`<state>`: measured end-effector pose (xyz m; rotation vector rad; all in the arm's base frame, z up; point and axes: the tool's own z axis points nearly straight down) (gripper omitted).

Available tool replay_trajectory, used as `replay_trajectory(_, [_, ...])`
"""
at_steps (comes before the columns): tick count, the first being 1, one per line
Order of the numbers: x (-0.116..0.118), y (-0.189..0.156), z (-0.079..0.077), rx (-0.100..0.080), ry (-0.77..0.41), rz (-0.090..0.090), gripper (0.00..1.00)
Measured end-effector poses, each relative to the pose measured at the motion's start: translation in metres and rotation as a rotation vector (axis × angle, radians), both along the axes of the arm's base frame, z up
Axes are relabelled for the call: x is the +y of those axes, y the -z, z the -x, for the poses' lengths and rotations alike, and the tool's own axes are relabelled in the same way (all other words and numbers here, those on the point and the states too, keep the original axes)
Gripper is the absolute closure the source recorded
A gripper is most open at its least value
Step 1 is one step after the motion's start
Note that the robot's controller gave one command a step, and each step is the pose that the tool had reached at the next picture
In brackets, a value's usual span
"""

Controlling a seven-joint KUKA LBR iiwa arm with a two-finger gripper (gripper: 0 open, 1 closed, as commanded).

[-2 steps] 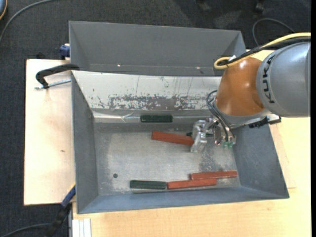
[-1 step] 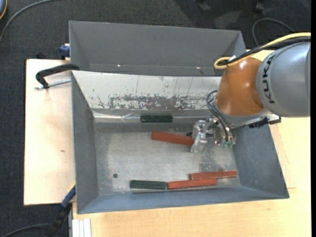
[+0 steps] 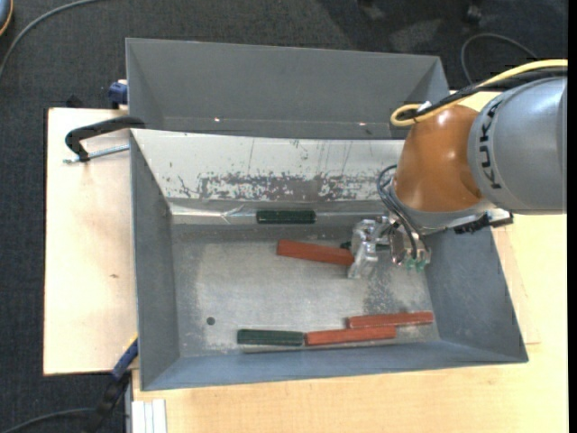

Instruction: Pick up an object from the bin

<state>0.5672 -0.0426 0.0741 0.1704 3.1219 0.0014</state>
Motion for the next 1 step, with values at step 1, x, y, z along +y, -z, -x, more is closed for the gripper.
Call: replay_trajectory(1, [0.0000, 0.0000, 0.0000, 0.000, 0.000, 0.000, 1.00])
